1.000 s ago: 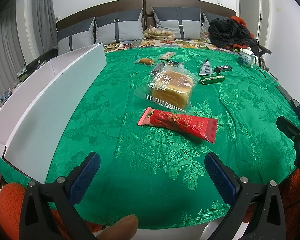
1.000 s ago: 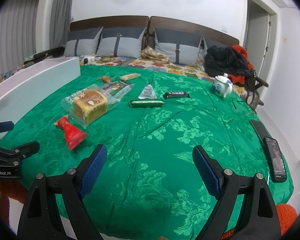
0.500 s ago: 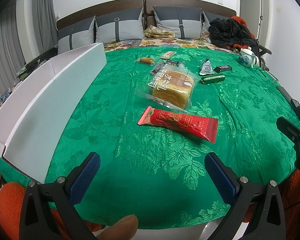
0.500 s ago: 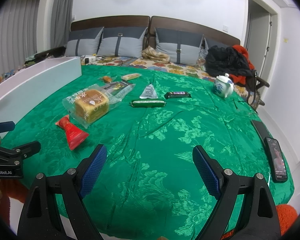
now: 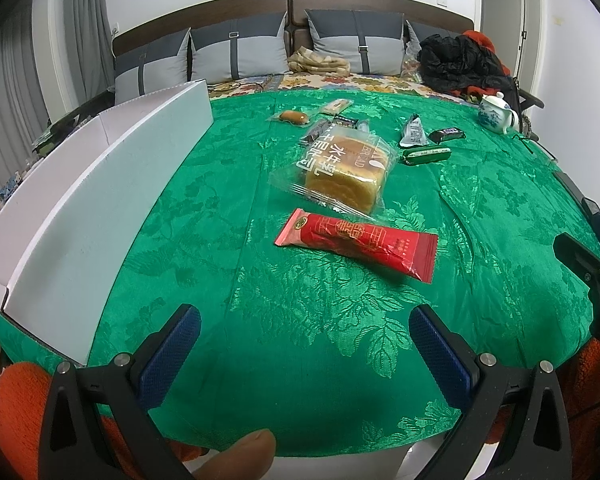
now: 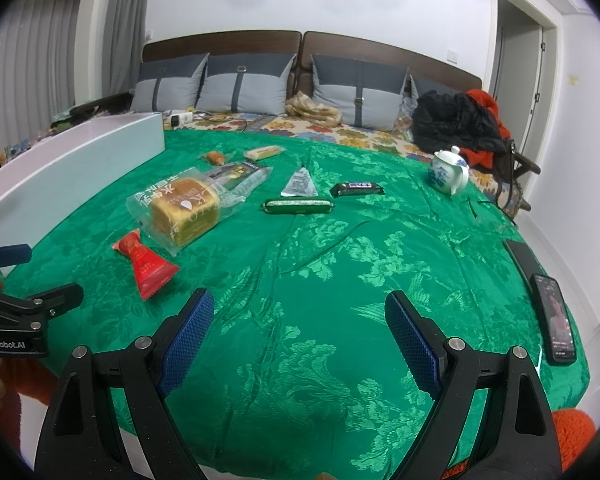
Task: Organize snacks
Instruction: 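Lower the left tool onto the red snack bar and close it, then lift the red snack bar with the left tool while the right tool grasps the bagged bread, then carry both snacks into the white box and open both tools, then move both tools back over the remaining snacks on the cloth, then lower the left tool onto the Astavt candy pack and close it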
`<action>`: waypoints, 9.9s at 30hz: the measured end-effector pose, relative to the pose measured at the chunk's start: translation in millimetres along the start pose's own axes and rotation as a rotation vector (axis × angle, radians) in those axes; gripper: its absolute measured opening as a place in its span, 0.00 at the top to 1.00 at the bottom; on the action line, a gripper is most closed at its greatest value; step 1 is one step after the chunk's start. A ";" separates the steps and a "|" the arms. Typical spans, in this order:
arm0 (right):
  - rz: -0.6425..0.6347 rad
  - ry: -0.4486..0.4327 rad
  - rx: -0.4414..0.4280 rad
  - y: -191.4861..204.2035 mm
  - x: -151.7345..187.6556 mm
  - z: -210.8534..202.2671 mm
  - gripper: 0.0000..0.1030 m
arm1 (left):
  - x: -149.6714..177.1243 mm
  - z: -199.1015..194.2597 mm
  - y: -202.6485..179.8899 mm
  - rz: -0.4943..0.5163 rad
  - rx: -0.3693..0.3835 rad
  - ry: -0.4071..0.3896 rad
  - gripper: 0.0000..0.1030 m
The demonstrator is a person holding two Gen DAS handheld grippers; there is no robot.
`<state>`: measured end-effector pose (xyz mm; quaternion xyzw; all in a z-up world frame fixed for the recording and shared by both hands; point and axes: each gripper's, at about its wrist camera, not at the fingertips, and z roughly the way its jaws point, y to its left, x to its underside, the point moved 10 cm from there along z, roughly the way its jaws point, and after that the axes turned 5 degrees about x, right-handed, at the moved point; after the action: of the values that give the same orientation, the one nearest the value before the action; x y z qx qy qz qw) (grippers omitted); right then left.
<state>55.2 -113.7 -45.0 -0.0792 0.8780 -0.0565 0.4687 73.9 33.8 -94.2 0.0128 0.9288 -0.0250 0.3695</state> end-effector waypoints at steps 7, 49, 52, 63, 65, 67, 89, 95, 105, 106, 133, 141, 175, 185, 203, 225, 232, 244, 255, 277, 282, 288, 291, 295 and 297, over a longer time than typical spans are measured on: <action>0.005 0.008 -0.011 5.8 2.6 1.2 0.13 | 4.4 7.2 3.1 -0.017 0.011 0.041 0.00; 0.153 0.160 -0.171 2.0 21.8 27.0 0.13 | 27.3 60.4 27.4 -0.057 0.020 0.198 0.00; 0.175 0.167 -0.176 -0.5 22.0 28.3 0.13 | 28.1 59.7 27.2 -0.060 0.015 0.199 0.00; 0.207 0.165 -0.199 -3.5 17.8 27.3 0.13 | 27.6 57.9 25.7 -0.073 0.058 0.254 0.00; 0.214 0.164 -0.201 -4.7 16.8 27.4 0.13 | 21.4 52.1 20.7 -0.144 0.144 0.247 0.00; 0.222 0.166 -0.201 -6.4 17.2 28.1 0.13 | 7.7 48.3 14.4 -0.215 0.222 0.235 0.00; 0.268 0.191 -0.252 -6.4 16.6 32.4 0.13 | -33.5 88.8 39.3 -0.111 -0.001 0.286 0.04; 0.280 0.199 -0.234 -12.8 20.3 32.3 0.13 | -29.9 93.6 11.6 -0.003 0.052 0.338 0.49; 0.304 0.240 -0.220 -16.5 28.9 39.2 0.13 | -20.6 67.8 31.6 -0.104 0.080 0.241 0.85; 0.299 0.242 -0.219 -15.6 29.5 39.3 0.13 | -21.3 64.8 37.4 -0.121 0.081 0.228 0.85; 0.345 0.598 -0.109 153.9 -58.9 193.6 0.13 | -19.3 17.7 89.4 -0.193 0.102 0.056 0.85; 0.398 0.543 -0.177 118.8 -48.4 154.9 0.28 | -22.9 7.4 97.1 -0.240 0.153 0.033 0.85; -0.026 0.380 -0.796 436.1 -205.6 35.4 0.17 | -53.3 -67.4 430.4 -0.515 -0.325 -0.069 0.16; 0.035 0.232 -0.648 326.5 -203.3 50.8 0.17 | -59.9 -53.6 364.0 -0.451 -0.271 -0.074 0.16; 0.144 0.342 -0.016 -55.4 -5.1 133.7 0.17 | -118.5 -41.8 207.8 -0.254 -0.083 -0.164 0.10; 0.178 0.349 0.048 -86.7 13.6 149.4 0.13 | -76.2 126.5 21.3 -0.042 0.022 0.126 0.03; 0.177 0.349 0.048 -86.7 13.6 149.5 0.12 | -70.7 142.8 27.8 -0.032 0.046 0.131 0.00; 0.176 0.349 0.048 -86.7 13.8 148.9 0.12 | -70.6 143.3 26.6 -0.027 0.050 0.132 0.00; 0.176 0.349 0.049 -86.9 14.0 148.7 0.12 | -70.4 143.0 27.1 -0.028 0.050 0.132 0.00; 0.173 0.349 0.048 -87.5 14.1 149.0 0.12 | -70.4 142.4 27.3 -0.029 0.050 0.132 0.00; 0.173 0.349 0.048 -87.6 14.0 149.2 0.12 | -70.3 142.3 27.3 -0.029 0.050 0.131 0.00; 0.173 0.349 0.049 -87.7 14.2 149.0 0.12 | -70.2 141.8 27.3 -0.029 0.050 0.131 0.00; 0.173 0.349 0.049 -87.7 14.2 149.0 0.12 | -70.3 142.5 26.8 -0.023 0.055 0.157 0.00; 0.173 0.349 0.049 -87.7 14.1 149.2 0.12 | -91.9 146.8 27.4 -0.078 0.100 0.194 0.01; 0.173 0.349 0.049 -87.7 14.2 149.0 0.12 | -112.7 148.4 26.7 -0.106 0.113 0.166 0.01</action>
<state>178.9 -206.2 -123.9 0.0188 0.9479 -0.0502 0.3141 258.6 51.5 -125.4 -0.0133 0.9526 -0.0957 0.2883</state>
